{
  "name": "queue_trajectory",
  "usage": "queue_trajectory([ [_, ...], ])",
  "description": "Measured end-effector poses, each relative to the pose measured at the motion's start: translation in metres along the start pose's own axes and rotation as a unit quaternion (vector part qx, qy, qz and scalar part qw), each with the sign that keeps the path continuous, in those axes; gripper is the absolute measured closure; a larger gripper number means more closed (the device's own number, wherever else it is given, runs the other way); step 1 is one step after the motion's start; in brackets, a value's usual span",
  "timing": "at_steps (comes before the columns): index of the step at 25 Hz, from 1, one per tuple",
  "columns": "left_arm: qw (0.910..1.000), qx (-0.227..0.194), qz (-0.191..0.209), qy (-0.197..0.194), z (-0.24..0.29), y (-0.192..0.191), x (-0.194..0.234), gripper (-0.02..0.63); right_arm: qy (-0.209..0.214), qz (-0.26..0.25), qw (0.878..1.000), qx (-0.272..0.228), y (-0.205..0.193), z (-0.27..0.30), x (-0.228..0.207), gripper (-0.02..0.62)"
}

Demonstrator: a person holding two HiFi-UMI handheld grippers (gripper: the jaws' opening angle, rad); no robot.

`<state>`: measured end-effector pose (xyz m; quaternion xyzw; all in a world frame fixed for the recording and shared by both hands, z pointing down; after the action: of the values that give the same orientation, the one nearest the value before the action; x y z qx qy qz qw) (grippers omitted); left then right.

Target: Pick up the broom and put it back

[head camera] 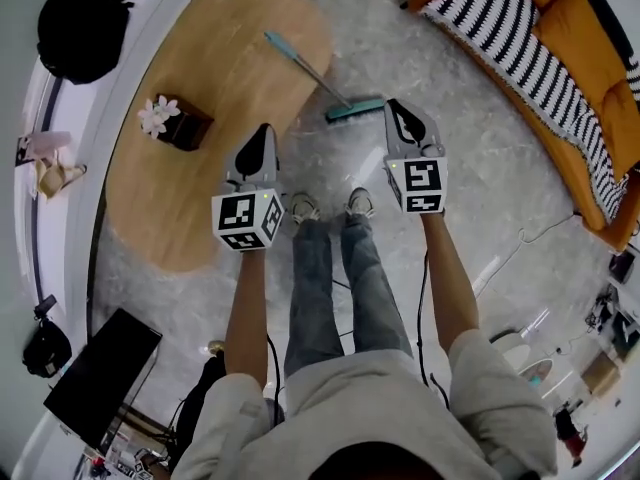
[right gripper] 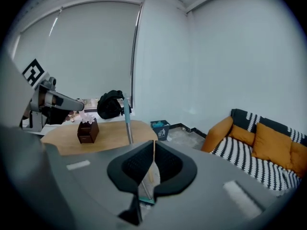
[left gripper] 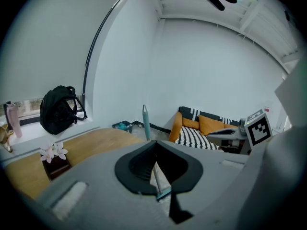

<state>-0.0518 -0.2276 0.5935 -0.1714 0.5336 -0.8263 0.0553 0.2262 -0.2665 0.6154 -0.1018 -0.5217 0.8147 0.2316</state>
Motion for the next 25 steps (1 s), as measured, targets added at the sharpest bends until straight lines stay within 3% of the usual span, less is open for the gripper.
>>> queue_trajectory([
  [9, 0.9996, -0.017, 0.02, -0.007, -0.015, 0.042, -0.025, 0.604, -0.034, 0.017, 0.999, -0.03, 0.032, -0.061, -0.025, 0.595],
  [15, 0.9972, -0.06, 0.045, -0.007, -0.017, 0.102, -0.038, 0.604, -0.056, 0.02, 0.995, -0.079, 0.09, -0.085, -0.046, 0.595],
  [25, 0.9944, -0.089, 0.058, -0.005, -0.066, 0.179, -0.061, 0.605, -0.068, 0.01, 0.99, -0.122, 0.179, -0.148, -0.056, 0.595],
])
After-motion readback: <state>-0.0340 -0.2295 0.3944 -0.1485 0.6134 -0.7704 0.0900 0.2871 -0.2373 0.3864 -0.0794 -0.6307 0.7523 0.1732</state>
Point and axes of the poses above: the fingertips, and each gripper's own axes: z forward along the fingers, x to its left, y out of its top, the point moved 9 cm from there along -z, backward along the fingers, and after that the axes turned 3 degrees about -x, right-handed, at the moved point
